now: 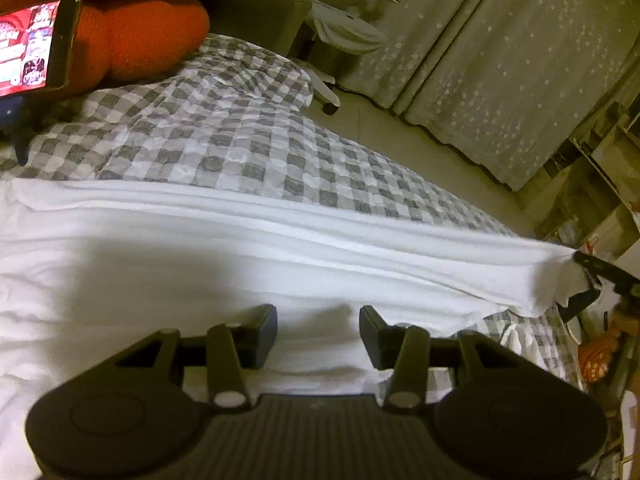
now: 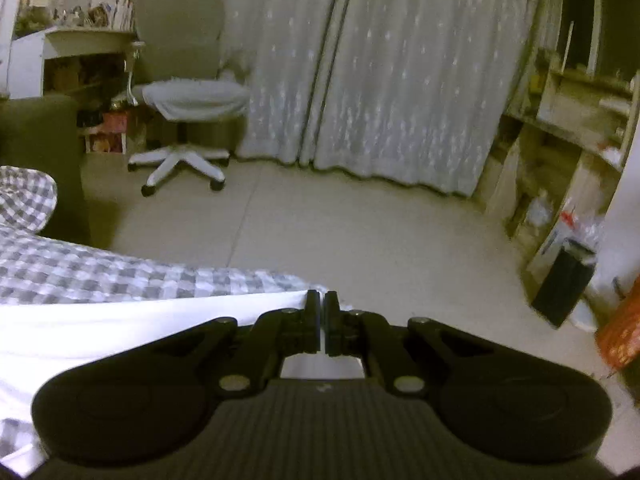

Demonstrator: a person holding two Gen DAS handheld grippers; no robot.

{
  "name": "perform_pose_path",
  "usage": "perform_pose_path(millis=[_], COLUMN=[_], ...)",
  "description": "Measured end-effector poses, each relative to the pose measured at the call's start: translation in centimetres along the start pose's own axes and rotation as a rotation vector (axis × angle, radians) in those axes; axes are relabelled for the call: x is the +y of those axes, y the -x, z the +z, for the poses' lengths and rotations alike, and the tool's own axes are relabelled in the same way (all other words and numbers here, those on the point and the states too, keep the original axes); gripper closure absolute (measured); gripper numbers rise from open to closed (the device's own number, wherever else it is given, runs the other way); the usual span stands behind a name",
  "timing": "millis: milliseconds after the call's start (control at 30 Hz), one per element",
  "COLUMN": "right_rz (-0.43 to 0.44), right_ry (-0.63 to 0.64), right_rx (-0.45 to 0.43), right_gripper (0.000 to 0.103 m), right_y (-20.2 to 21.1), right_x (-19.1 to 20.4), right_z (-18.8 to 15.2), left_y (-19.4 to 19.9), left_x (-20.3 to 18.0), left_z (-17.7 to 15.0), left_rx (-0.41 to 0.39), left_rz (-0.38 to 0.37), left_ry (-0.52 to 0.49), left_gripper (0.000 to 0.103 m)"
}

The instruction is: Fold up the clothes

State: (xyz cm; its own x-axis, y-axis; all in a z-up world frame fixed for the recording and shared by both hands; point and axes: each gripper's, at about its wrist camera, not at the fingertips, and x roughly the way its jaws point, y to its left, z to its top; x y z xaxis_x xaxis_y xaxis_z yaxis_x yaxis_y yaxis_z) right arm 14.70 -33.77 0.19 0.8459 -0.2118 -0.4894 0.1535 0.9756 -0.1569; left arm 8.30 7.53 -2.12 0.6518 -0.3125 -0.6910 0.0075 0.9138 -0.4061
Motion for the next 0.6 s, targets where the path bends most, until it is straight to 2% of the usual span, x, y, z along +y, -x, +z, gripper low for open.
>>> perform_pose_path(millis=[233,367,467,500,600], right_rz=[0.025,0.036,0.002,-0.020,-0.034], right_ry=[-0.028,-0.014,-0.043,-0.088,-0.214], right_rx=[-0.018,0.020,0.054,0.039,0.002], right_gripper=[0.101,0.101,0.101,0.099,0.081], right_y=[-0.7,-2.4,-4.4,-4.5,-3.8], right_x=[-0.1,0.6,0.4,-0.1,-2.2], right_z=[1.4,0.8,-0.2,-0.3,-0.1], left_y=[-0.2,-0.3,-0.3,-0.3,-0.2], left_x=[-0.4,0.2,0.4,0.3,0.2], left_z=[0.0,0.0,0.0,0.0,0.1], left_rx=[-0.003,0.001,0.000,-0.001,0.000], left_rz=[0.007,-0.035,-0.042,-0.043,-0.039], left_ry=[-0.023,0.019,0.030,0.031,0.027], left_gripper=[0.056,0.053,0.053,0.053,0.053])
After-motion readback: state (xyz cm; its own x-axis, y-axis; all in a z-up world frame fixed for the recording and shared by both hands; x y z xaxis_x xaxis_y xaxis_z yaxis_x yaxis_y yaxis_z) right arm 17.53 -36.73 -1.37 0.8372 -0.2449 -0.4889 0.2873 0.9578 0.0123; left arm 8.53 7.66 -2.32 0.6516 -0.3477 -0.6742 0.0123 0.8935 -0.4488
